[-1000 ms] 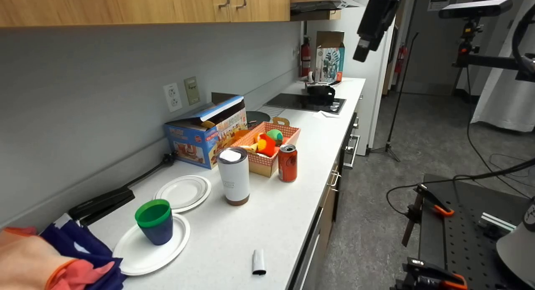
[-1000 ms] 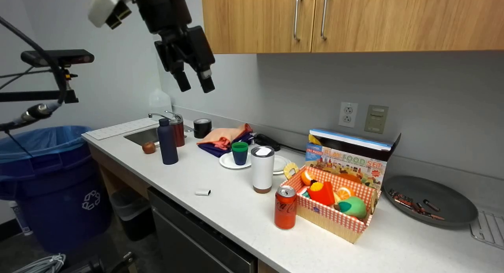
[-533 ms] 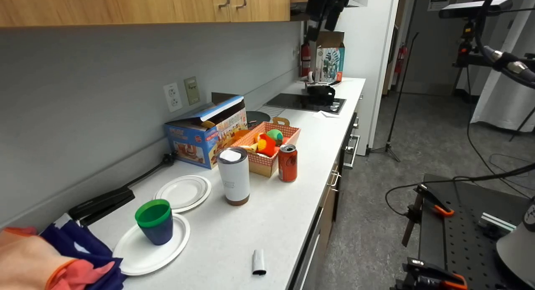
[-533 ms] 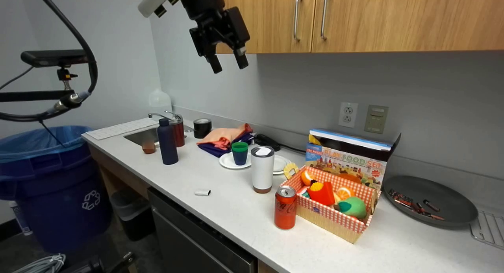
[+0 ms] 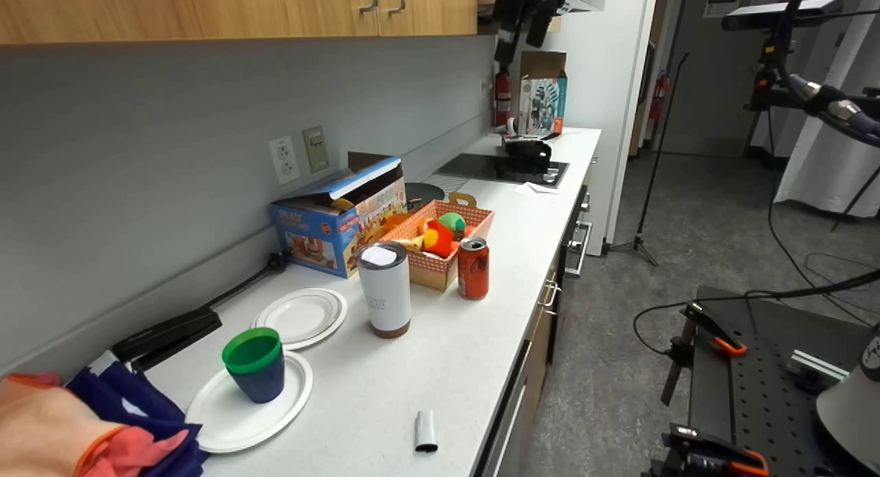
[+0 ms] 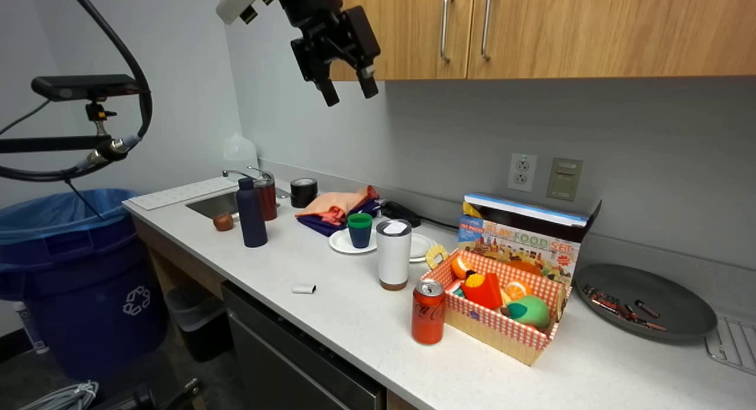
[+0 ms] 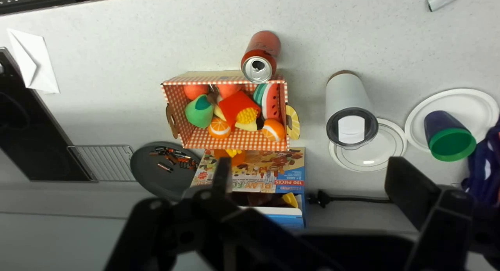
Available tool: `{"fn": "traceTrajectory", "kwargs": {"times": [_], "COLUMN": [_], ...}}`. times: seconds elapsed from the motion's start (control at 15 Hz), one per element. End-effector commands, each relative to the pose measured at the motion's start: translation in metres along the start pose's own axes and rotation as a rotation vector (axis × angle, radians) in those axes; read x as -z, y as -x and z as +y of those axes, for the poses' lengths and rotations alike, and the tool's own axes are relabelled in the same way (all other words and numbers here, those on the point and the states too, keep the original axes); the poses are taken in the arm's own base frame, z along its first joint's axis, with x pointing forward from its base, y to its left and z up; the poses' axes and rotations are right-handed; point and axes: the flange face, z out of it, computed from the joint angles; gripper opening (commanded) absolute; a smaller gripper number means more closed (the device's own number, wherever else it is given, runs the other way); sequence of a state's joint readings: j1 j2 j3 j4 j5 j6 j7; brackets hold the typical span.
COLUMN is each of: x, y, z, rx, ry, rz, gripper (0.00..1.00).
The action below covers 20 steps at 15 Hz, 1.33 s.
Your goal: Open the top cabinet door on the right
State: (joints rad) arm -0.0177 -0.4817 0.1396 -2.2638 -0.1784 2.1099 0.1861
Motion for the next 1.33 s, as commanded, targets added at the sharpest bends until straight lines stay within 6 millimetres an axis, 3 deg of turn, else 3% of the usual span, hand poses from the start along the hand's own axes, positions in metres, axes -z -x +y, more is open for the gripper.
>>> {"fn": "traceTrajectory", "kwargs": {"times": [0.0,0.27,1.27], "x": [0.011,0.022,0.017], "y": [-0.026,-0.053,-0.161], "z": [0.019,0.046,0.056], "rx": [-0.069,-0.134,-0.229], "ry": [0.076,0.172,0.153], "rz": [0.079,0.154,0.355], "gripper": [1.00,1.00,1.00]}}
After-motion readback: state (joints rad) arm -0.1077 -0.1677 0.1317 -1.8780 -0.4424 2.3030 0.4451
